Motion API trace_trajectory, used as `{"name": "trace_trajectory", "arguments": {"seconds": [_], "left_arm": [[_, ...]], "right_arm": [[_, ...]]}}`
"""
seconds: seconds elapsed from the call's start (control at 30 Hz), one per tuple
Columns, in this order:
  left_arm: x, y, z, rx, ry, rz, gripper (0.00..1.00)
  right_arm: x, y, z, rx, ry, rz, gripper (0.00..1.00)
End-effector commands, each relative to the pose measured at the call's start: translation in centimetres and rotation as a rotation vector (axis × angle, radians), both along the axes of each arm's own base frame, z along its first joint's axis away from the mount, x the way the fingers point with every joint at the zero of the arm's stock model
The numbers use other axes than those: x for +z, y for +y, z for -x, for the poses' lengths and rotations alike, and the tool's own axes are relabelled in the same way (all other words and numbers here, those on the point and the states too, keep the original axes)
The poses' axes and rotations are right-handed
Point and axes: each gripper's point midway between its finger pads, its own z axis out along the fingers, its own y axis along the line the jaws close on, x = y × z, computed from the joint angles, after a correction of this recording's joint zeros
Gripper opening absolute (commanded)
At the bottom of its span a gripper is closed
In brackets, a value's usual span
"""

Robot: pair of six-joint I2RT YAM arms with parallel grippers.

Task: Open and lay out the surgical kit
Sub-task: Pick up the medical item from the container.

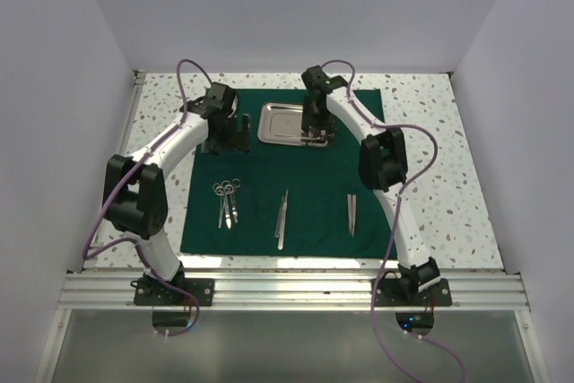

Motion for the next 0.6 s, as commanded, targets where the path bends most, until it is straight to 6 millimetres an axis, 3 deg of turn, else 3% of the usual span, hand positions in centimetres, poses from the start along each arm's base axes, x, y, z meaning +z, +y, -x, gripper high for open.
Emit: {"name": "trace_trajectory", "arguments": {"seconds": [0.0,0.1,0.2,0.37,0.5,0.57], "left_arm": [[2.4,1.0,-0.5,0.013,-0.088,-0.003,0.90],[2.4,1.3,-0.3,0.018,-0.091,-0.012,0.90],[2.4,1.4,-0.2,0.017,-0.093,-0.017,0.90],[2.4,1.2,-0.3,0.010,-0.092,-0.010,0.90],[2.3,1.0,-0.4,0.006,-0.086,0.000,0.90],[2.2,0.8,-0.4,0.003,-0.082,0.008,0.90]], "right_arm": [[-1.0,0.0,-0.1,0.023,-0.019,0.098,0.61],[-2.4,0.0,0.5,0.024,0.009,0.113,0.52],[-2.6,-0.2,0.7,0.010,0.015,0.118,0.23],[-2.4,-0.6,1.4,0.009,0.031,0.137,0.00],[-0.8,-0.9,1.4,0.016,0.004,0.137,0.00],[2.5,-0.8,0.5,0.025,-0.064,0.126,0.00]]}}
